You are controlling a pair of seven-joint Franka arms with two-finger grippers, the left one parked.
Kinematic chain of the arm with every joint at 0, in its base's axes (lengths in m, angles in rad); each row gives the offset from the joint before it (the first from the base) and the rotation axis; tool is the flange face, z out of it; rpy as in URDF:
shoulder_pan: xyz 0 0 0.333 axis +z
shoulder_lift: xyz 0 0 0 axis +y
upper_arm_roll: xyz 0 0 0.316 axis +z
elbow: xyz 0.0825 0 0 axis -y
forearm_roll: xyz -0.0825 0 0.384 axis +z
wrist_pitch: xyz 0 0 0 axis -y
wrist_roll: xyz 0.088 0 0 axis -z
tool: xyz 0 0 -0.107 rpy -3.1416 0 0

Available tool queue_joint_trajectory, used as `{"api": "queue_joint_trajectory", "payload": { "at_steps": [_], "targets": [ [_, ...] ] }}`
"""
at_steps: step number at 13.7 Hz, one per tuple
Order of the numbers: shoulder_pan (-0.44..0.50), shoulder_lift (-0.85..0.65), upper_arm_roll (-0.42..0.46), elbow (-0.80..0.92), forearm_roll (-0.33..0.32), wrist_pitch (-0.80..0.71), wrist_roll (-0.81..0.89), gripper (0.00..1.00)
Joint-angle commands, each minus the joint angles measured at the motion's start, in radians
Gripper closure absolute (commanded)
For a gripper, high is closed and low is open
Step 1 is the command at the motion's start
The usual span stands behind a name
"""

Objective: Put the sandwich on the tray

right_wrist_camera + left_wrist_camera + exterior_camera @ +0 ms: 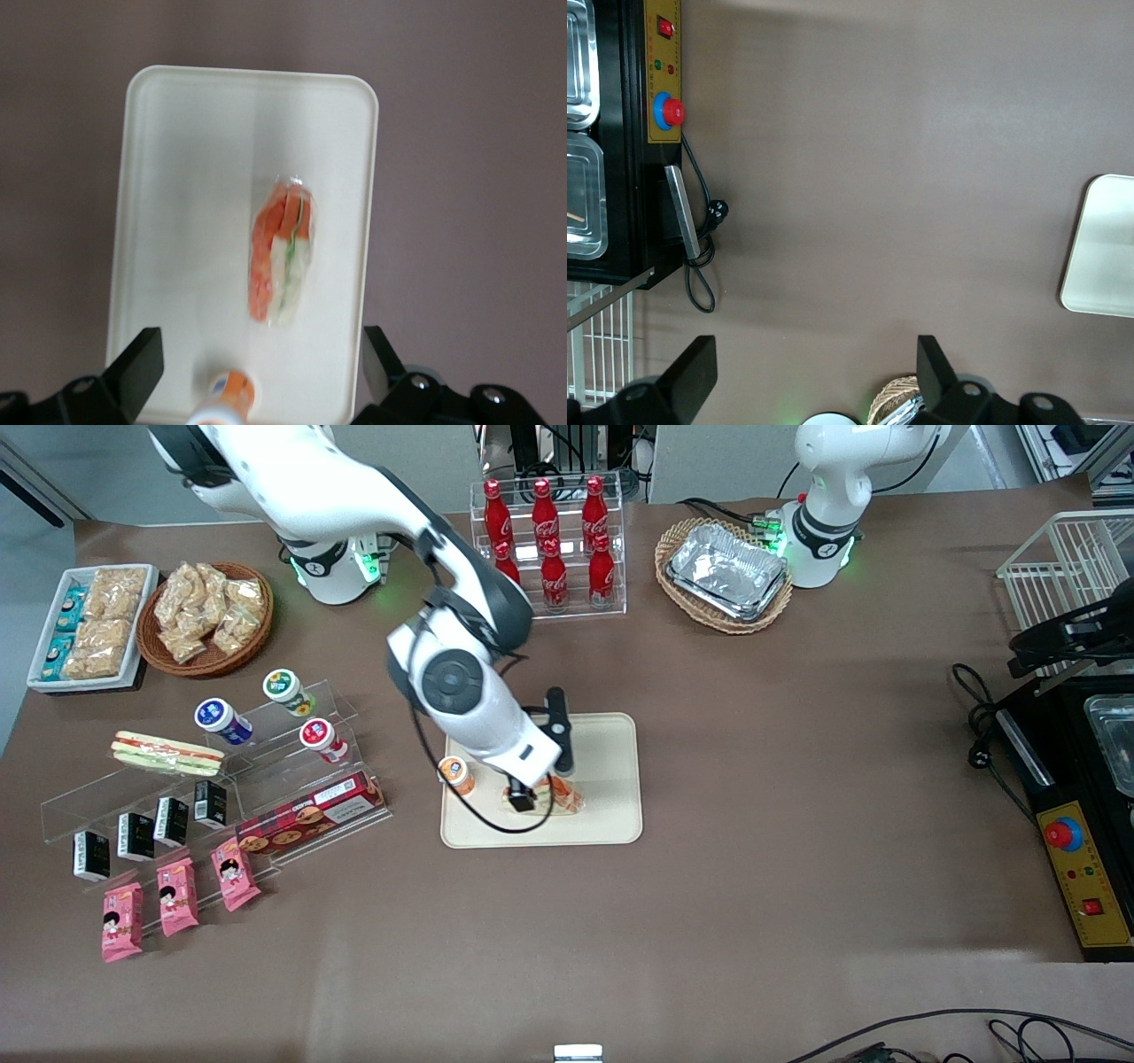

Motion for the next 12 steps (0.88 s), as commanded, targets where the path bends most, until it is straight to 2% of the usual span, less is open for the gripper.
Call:
{"api": "queue_joint_trajectory", "payload": {
  "at_steps": [1, 3, 7, 10, 12],
  "targets": [
    [-0.066, -0.130, -0.019, -0.017, 0.056, -0.123, 0.019, 0.00],
    [-0.123, -0.196, -0.036, -0.017, 0.084, -0.186, 0.097, 0.00],
    [-0.234, -0.301, -0.068, -0.017, 0.083, -0.283, 0.356, 0.00],
    [-0.368, -0.344, -0.068, -0.019, 0.075, -0.341, 0.570, 0.00],
    [-0.448, -0.374, -0.072, -0.020, 0.072, -0.444, 0.645, 0.00]
  ]
}}
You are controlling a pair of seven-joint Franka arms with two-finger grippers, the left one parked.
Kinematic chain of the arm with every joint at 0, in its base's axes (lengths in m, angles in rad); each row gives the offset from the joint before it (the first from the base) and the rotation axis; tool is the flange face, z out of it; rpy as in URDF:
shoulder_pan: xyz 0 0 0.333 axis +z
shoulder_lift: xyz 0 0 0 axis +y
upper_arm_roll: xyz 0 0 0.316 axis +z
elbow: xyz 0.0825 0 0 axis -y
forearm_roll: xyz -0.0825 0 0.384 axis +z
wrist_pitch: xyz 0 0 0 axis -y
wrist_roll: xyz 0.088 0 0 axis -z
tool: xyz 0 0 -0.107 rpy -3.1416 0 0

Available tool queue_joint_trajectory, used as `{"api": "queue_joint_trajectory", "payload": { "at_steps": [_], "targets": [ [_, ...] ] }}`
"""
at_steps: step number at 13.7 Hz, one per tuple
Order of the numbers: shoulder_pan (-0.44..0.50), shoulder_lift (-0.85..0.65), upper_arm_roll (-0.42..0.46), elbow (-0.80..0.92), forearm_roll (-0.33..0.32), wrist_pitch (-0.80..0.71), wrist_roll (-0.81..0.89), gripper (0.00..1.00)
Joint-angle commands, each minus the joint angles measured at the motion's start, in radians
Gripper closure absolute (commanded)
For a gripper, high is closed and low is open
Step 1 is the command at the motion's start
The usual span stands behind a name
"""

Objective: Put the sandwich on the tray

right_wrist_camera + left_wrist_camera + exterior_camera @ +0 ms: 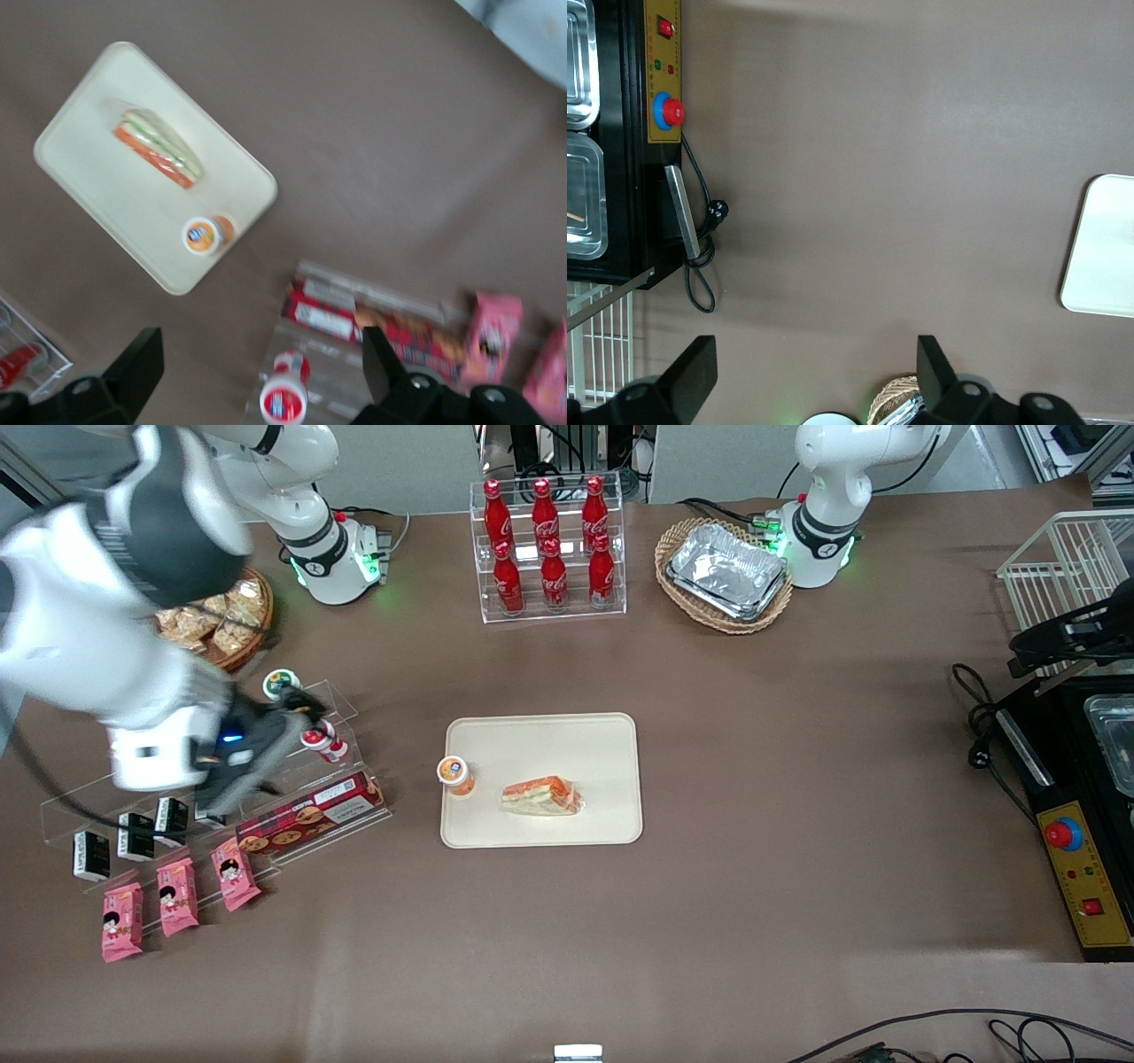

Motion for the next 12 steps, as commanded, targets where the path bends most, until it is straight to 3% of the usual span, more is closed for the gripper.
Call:
{"api": "queue_joint_trajectory", "payload": {
  "at_steps": [1, 3, 6, 7, 12],
  "targets": [
    [-0.116, -0.066, -0.015, -0.027, 0.004, -0.123, 0.178, 0.00],
    [-0.118, -0.078, -0.077, -0.028, -0.028, -0.132, 0.317, 0.00],
    [-0.118, -0.104, -0.074, -0.033, -0.152, -0.152, 0.584, 0.00],
    [-0.118, -0.107, -0.074, -0.031, -0.165, -0.158, 0.627, 0.00],
    [-0.182, -0.104, -0.035, -0.025, -0.200, -0.123, 0.510, 0.00]
  ]
}}
